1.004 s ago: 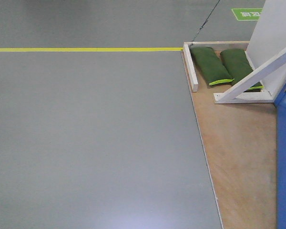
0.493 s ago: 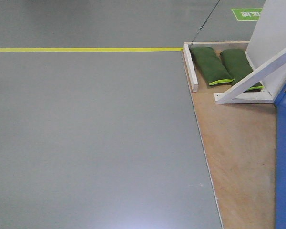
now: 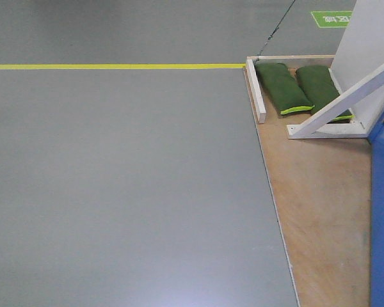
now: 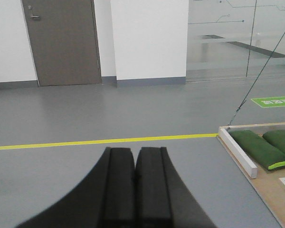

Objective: Move to blue door and open it

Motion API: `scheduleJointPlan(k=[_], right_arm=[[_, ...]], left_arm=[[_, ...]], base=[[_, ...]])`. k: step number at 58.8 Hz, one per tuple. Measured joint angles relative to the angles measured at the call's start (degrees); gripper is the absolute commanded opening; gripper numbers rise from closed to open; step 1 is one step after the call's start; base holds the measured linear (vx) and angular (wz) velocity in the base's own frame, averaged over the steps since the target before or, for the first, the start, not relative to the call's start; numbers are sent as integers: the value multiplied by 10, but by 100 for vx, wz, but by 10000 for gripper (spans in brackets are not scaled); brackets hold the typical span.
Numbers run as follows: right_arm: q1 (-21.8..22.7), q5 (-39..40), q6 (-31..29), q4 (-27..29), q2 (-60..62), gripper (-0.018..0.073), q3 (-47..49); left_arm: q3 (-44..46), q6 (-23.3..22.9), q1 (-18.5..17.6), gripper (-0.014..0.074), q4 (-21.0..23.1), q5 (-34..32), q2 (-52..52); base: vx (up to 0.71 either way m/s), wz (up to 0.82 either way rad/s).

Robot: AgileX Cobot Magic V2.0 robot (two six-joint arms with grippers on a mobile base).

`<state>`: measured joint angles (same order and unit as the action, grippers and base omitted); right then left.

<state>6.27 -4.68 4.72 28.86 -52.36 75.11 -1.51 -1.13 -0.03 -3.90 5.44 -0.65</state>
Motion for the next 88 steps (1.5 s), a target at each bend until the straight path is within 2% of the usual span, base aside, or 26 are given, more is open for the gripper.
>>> scheduleJointPlan(k=[4,14,19,26,32,41,48,55,64,80,88], right_arm=[[0,37,0,2,-17,-1,0],[3,220,0,13,-70,-1,0],[32,285,0,41,-82,-1,0],[125,315,0,128,-85,-1,0],[220,315,0,228,-88,-1,0],[335,313,0,350,-89,-1,0],[415,320,0,436,-94,-1,0],[470,327,0,489,-109,-1,0],[500,326,0,503,-143,-1,0],[502,241,0,504,-245,-1,1],[502,220,0,524,-287,-1,26]], left_arm=[[0,0,0,73,0,0,0],[0,0,0,73,0,0,0],[0,0,0,73,0,0,0],[0,0,0,73,0,0,0],[0,0,0,73,0,0,0],[0,0,0,73,0,0,0],[0,0,0,73,0,0,0],[0,0,0,73,0,0,0],[0,0,0,73,0,0,0],[0,0,0,73,0,0,0],[0,0,0,73,0,0,0]], base=[[0,0],[0,0],[0,0],[0,0],[0,0],[0,0],[0,0],[0,0],[0,0],[0,0],[0,0]])
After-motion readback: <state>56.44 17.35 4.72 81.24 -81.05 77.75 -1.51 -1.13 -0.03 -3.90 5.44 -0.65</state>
